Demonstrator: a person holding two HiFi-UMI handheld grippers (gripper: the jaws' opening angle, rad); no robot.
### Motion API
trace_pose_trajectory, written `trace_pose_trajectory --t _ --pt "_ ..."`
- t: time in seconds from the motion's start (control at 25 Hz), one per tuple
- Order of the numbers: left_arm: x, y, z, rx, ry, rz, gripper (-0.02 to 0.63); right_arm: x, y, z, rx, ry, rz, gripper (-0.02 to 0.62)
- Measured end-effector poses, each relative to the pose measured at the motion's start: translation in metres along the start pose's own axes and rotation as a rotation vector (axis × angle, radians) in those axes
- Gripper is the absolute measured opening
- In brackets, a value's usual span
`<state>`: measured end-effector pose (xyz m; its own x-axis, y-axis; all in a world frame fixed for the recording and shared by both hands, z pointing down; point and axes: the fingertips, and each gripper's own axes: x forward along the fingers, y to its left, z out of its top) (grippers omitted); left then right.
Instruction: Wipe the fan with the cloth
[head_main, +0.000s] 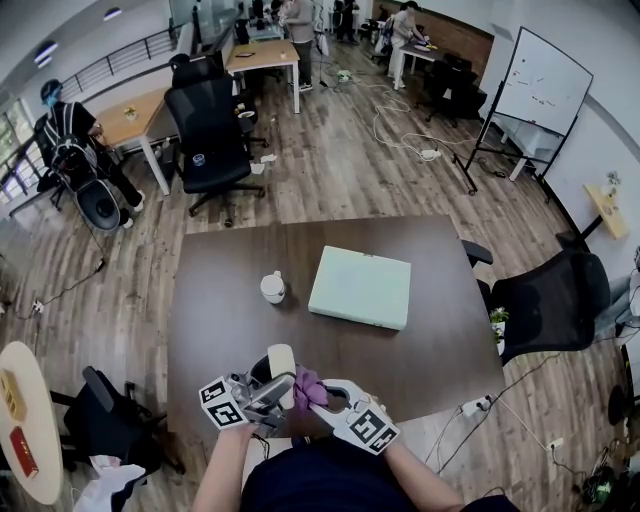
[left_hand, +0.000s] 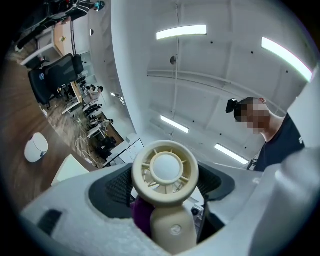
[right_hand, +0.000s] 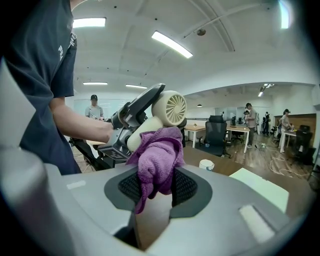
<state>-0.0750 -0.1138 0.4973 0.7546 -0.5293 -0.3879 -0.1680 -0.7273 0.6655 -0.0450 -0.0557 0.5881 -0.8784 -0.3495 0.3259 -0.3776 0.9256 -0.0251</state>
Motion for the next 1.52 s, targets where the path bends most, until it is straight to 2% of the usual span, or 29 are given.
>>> trace_pose_trajectory --t 0.28,0.8,1.24,1.52 --pt "0.003 -0.010 -0.020 0.047 0.105 -0.038 0.380 -0.002 -0.011 0.010 -0.055 0.001 -0.026 0.129" --pt "-0.004 -0.016 -0.026 0.108 0.203 -0.065 0.380 0.001 -0.032 0.022 -0.086 -0.003 -0.091 0.129" --pt "-0.011 -0.012 -0.036 0.130 0.255 -0.054 0.380 -0.006 -0.051 0.037 -0.026 -0.078 -0.160 0.129" --pt "-0.013 -0.011 -0.046 0.134 0.283 -0.044 0.380 -0.013 -0.054 0.047 -0.007 -0.097 -0.171 0.129"
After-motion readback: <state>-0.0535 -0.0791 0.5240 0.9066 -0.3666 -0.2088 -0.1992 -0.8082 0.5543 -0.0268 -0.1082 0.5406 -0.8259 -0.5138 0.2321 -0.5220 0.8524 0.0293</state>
